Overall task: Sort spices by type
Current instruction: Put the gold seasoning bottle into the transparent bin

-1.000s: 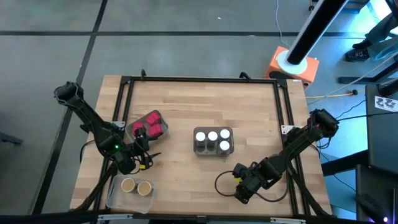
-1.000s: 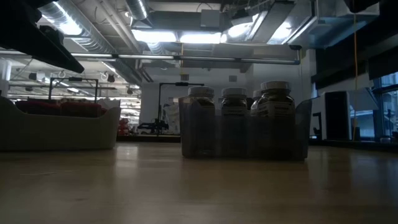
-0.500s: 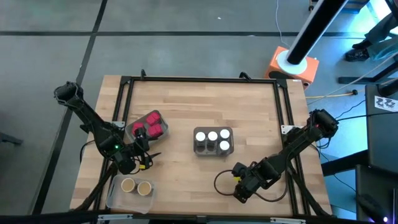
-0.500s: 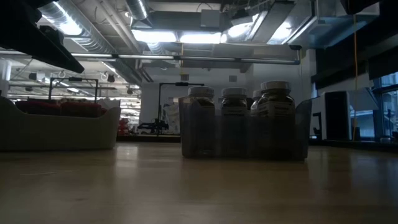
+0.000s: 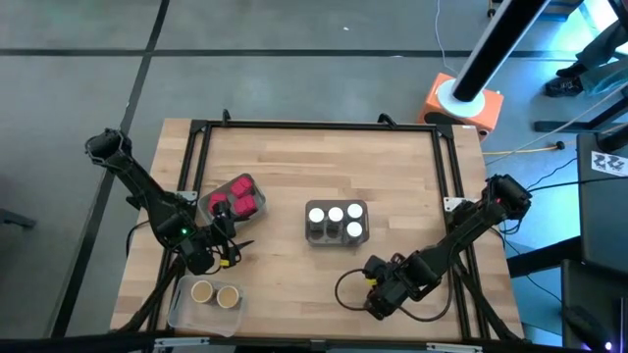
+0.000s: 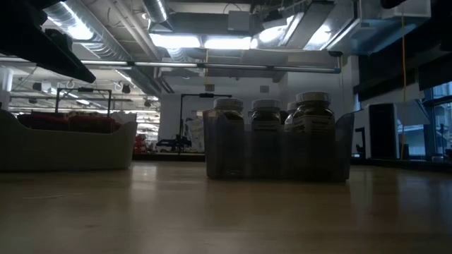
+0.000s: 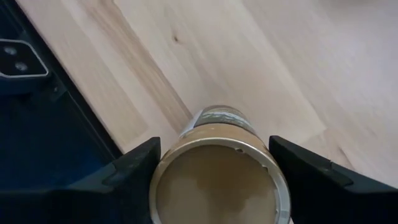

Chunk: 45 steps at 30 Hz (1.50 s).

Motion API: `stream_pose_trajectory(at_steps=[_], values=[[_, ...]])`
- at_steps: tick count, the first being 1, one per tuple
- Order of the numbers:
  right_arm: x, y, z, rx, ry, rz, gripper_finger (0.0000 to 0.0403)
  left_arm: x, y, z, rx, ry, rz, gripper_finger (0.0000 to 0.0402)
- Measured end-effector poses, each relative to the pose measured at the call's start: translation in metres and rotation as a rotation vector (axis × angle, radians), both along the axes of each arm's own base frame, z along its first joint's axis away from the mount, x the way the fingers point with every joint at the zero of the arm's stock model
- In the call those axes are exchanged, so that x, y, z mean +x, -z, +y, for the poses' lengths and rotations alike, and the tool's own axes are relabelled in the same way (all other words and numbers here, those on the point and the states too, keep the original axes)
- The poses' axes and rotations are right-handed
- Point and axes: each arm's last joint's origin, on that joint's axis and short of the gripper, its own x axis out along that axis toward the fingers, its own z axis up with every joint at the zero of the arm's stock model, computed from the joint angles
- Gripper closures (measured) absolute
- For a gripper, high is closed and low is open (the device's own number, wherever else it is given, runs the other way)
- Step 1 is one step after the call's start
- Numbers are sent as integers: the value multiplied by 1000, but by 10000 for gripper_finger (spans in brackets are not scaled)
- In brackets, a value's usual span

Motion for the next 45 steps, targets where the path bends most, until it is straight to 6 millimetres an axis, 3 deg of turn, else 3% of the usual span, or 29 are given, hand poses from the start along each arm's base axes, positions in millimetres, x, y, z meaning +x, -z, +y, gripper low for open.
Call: stream_pose_trajectory(at_steps=[17, 24, 32, 36, 45], values=[[20, -5, -8, -116, 12, -226, 123, 0, 0, 0, 0, 0, 0, 100], [54, 1, -14, -122, -62, -376, 124, 0, 0, 0, 0, 0, 0, 100], [100, -14, -15, -203, -183, -450, 124, 0, 0, 0, 1, 0, 0, 100], [124, -20, -18, -210, -231, -380, 124, 0, 0, 0, 0, 0, -1, 100], [160, -11, -28, -166, -240, -201, 124, 0, 0, 0, 0, 0, -1, 100]])
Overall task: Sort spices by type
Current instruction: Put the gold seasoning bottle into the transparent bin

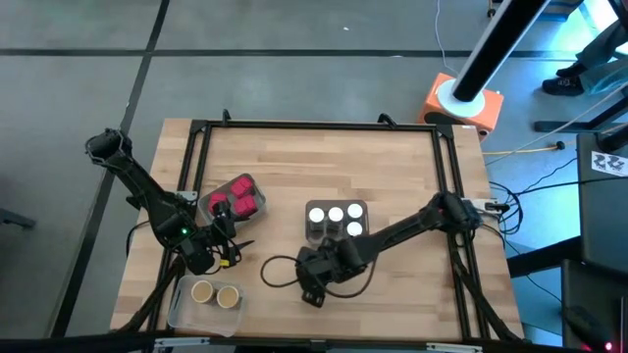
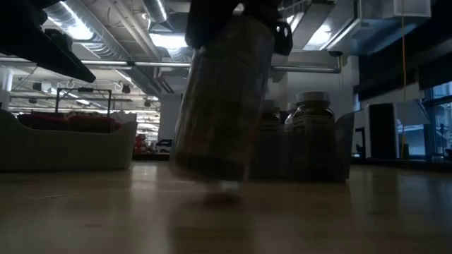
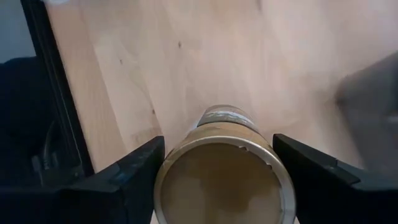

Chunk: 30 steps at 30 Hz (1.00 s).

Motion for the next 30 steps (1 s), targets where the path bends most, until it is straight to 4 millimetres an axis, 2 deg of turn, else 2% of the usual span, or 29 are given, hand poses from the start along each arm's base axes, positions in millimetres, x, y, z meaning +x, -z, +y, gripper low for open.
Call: stream_pose_trajectory(at_steps=[6, 15, 21, 24, 30], values=[[9, 11, -7, 39, 25, 37, 114, 0, 0, 0, 0, 0, 0, 100], [12, 10, -8, 16, 10, -4, 87, 0, 0, 0, 0, 0, 0, 100], [8, 7, -8, 48, -28, 29, 85, 0, 0, 0, 1, -4, -8, 100], [1, -3, -9, 60, -44, 51, 88, 2, -2, -2, -30, 3, -26, 98], [-32, -44, -2, -83, 14, -4, 88, 12, -8, -7, -88, 68, -61, 67]])
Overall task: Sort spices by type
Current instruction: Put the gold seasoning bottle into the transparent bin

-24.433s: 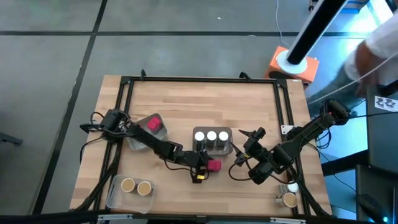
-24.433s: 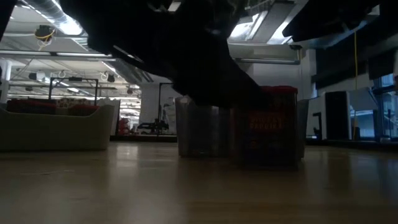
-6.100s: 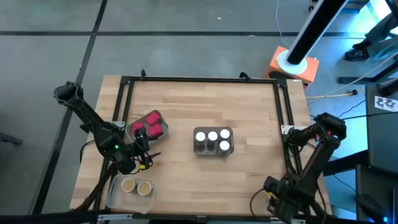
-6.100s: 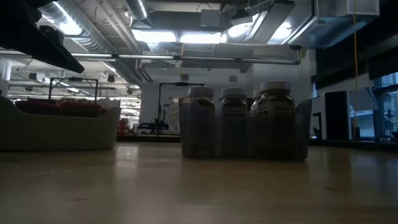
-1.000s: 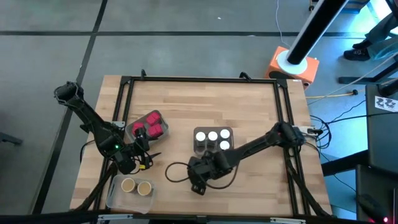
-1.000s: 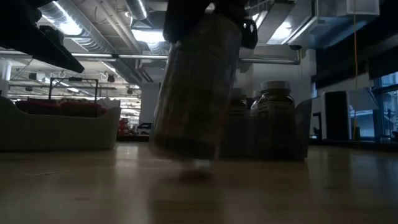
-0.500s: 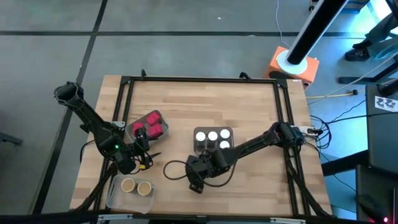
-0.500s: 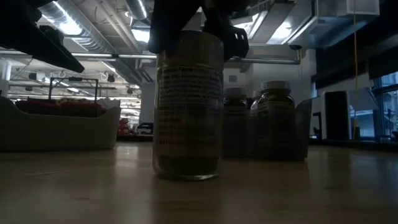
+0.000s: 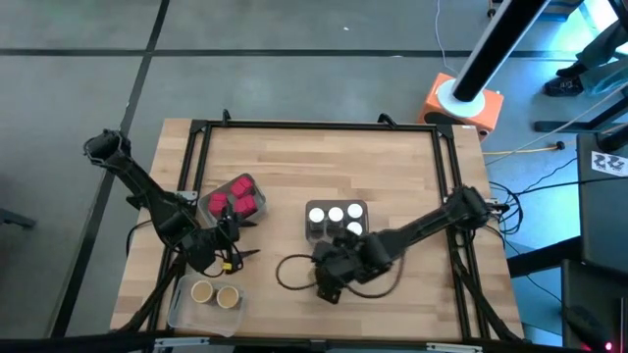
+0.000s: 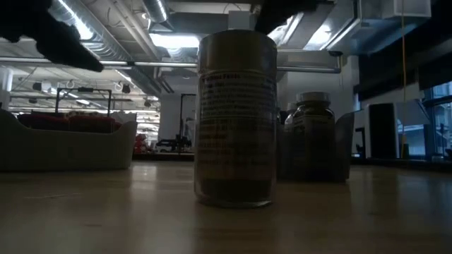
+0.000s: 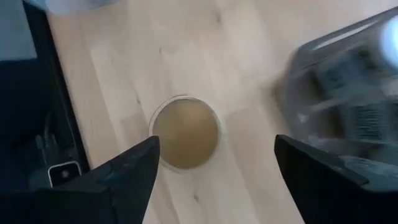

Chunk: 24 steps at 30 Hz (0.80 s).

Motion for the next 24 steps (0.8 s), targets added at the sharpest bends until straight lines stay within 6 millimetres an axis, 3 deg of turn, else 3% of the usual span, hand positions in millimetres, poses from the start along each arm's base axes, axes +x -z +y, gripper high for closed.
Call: stream_pose_trajectory(at_steps=[5, 11, 18, 24], values=[[-31, -29, 6, -87, 51, -33, 88, 16, -8, -1, -45, 78, -59, 40], [-74, -43, 18, -306, 174, -71, 88, 48, -8, -14, -61, 278, -139, 35], [-103, -22, 39, -484, 300, -217, 88, 94, -1, -29, 3, 290, -85, 44], [-121, 10, 45, -570, 443, -413, 88, 132, 7, -40, -18, 345, -33, 43]])
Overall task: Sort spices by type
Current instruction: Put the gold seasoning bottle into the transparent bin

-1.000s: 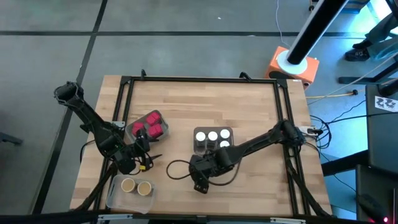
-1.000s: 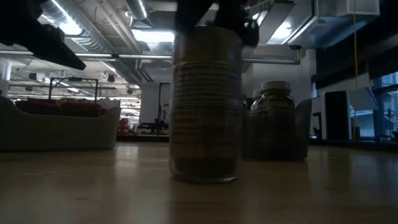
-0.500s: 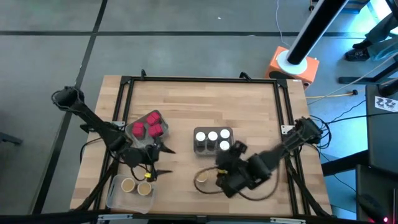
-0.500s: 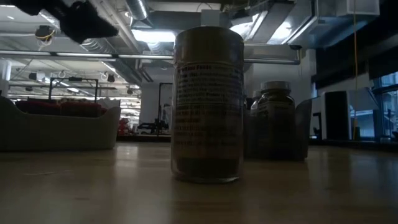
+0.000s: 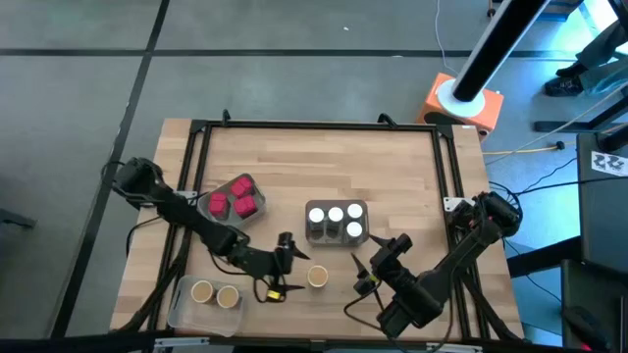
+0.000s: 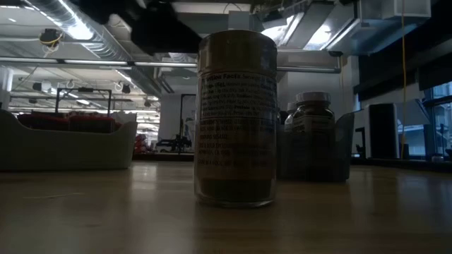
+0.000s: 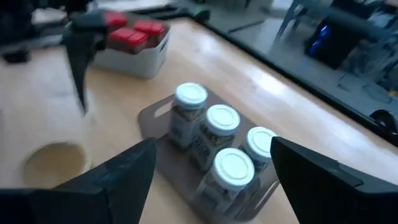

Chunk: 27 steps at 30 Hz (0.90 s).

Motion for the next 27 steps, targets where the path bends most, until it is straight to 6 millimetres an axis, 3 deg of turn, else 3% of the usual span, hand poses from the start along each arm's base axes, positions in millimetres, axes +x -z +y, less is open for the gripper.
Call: stream_pose_trajectory(at_steps=[5, 10, 21, 27], values=[[-8, 32, -9, -53, 58, -80, 88, 26, 5, -5, -14, 10, 16, 46], [-14, 50, -17, -24, 109, -39, 88, 43, 9, -7, -9, -2, 20, 42], [-14, 51, -17, -27, 106, -50, 88, 50, 33, -10, 2, 3, 78, 41], [-13, 51, -17, -37, 99, -76, 88, 53, 31, -10, 12, 15, 43, 55]])
